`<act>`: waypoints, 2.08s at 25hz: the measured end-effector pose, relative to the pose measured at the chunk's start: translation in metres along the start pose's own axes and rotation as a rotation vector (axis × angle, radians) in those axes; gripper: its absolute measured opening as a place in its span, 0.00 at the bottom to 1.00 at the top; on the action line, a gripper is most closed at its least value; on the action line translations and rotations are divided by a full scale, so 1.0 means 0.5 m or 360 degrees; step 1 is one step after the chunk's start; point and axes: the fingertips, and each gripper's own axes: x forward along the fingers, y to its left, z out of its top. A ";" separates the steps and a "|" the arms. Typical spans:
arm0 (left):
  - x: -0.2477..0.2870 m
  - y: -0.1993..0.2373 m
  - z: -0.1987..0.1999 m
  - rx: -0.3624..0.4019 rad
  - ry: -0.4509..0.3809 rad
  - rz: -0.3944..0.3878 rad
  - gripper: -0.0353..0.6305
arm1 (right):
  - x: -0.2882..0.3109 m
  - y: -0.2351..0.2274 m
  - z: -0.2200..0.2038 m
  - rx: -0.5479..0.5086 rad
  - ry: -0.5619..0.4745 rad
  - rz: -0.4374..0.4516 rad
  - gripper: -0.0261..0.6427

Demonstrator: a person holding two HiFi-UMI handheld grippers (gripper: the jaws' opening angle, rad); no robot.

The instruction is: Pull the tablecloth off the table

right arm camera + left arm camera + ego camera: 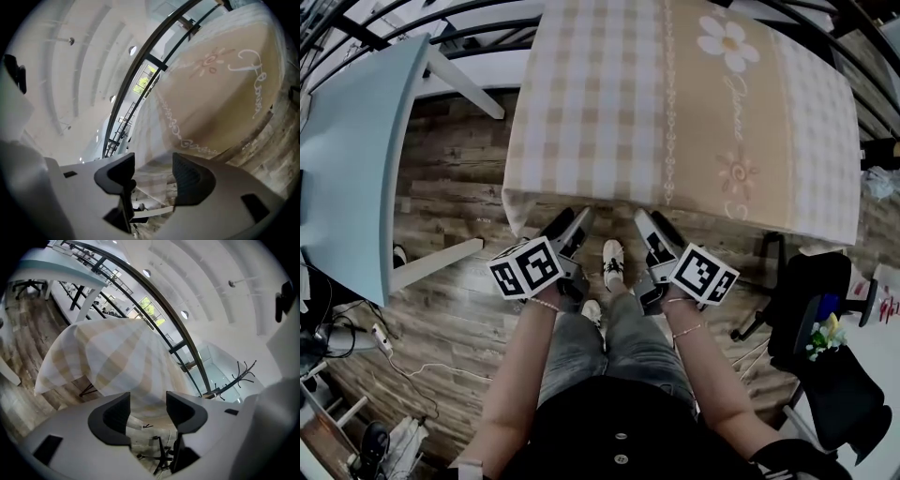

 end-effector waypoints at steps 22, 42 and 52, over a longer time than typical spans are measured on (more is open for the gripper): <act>0.094 0.063 0.036 -0.0588 -0.0151 -0.0069 0.42 | 0.040 -0.083 0.028 0.0597 -0.0255 -0.0146 0.28; 0.027 0.012 -0.055 -0.0343 -0.0139 -0.0158 0.08 | -0.036 -0.081 -0.026 0.0291 -0.0246 -0.0021 0.08; 0.001 -0.011 -0.065 -0.0369 -0.0079 -0.0229 0.08 | -0.069 -0.061 -0.026 0.0251 -0.0275 -0.0014 0.08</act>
